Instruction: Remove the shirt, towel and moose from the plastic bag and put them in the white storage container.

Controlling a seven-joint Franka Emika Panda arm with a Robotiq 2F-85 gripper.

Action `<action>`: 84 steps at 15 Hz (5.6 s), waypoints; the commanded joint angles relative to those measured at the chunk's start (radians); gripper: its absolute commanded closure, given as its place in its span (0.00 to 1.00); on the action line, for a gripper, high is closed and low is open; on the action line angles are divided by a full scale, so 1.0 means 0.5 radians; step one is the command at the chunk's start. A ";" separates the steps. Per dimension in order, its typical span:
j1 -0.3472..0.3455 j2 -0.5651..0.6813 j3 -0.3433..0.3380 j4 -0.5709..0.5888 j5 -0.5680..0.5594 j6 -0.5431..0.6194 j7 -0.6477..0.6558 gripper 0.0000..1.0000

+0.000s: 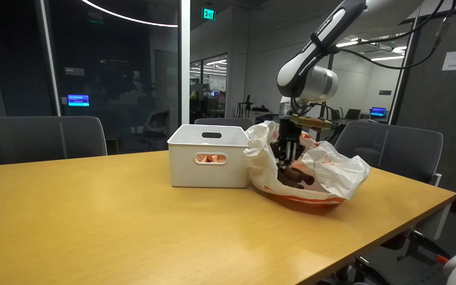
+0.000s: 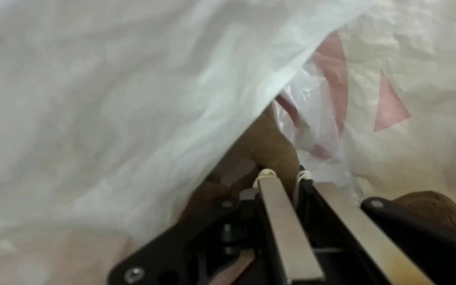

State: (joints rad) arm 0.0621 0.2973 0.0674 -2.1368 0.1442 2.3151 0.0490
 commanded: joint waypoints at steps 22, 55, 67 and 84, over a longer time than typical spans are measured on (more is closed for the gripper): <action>-0.167 -0.471 -0.101 -0.064 0.977 -0.310 -0.390 0.92; 0.099 -0.955 0.111 -0.098 0.467 0.279 -0.355 0.92; 0.212 -0.250 0.282 0.726 -0.481 0.158 0.196 0.91; 0.340 0.010 0.163 1.057 -0.412 -0.507 0.375 0.00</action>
State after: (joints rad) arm 0.2024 0.3754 0.1869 -1.5794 -0.0448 2.1451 0.1343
